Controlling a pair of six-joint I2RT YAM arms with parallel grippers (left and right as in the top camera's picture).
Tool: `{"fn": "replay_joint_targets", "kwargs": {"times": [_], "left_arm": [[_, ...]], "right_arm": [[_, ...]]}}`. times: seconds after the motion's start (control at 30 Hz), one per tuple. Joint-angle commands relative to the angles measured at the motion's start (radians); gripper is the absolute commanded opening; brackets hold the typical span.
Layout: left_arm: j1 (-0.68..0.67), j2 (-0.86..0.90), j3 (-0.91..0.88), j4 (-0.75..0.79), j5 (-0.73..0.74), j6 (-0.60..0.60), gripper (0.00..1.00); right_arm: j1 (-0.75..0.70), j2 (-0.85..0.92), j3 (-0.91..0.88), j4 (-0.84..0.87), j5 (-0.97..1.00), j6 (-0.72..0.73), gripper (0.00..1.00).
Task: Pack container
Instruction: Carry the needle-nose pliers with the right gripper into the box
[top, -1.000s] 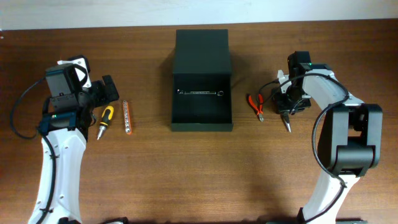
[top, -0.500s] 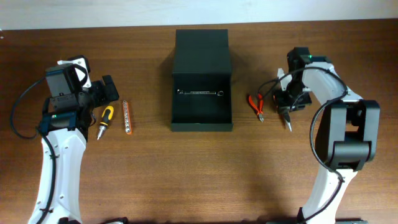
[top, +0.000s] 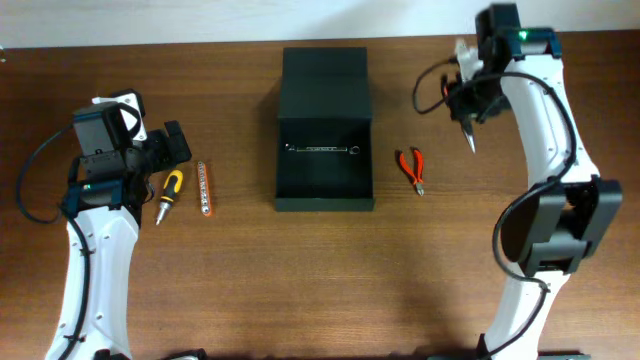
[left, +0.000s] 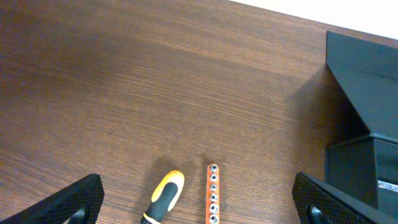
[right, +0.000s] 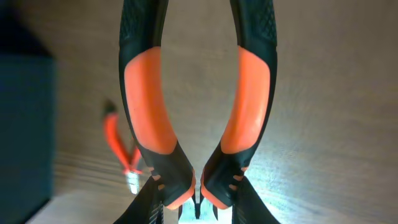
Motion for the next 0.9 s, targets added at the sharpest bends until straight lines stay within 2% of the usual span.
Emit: {"fn": "replay_joint_targets", "kwargs": {"times": [0.0, 0.17, 0.3, 0.53, 0.67, 0.87], "left_arm": [[0.006, 0.003, 0.020, 0.002, -0.004, -0.009, 0.99], [0.006, 0.003, 0.020, 0.002, -0.004, -0.010, 0.99], [0.006, 0.003, 0.020, 0.002, -0.004, -0.010, 0.99], [0.006, 0.003, 0.020, 0.002, -0.004, -0.010, 0.99], [0.006, 0.003, 0.020, 0.002, -0.004, -0.010, 0.99], [0.006, 0.003, 0.020, 0.002, -0.004, -0.009, 0.99]], "right_arm": [[0.072, -0.011, 0.146, -0.036, -0.014, 0.011, 0.06], [0.209, -0.011, 0.311, -0.074, -0.014, -0.024, 0.04], [0.320, -0.011, 0.339, -0.045, -0.013, -0.093, 0.04], [0.461, 0.022, 0.274, 0.001, -0.014, -0.306, 0.04], [0.498, 0.063, 0.224, 0.002, -0.014, -0.399, 0.04], [0.506, 0.137, 0.122, 0.001, -0.013, -0.643, 0.04]]}}
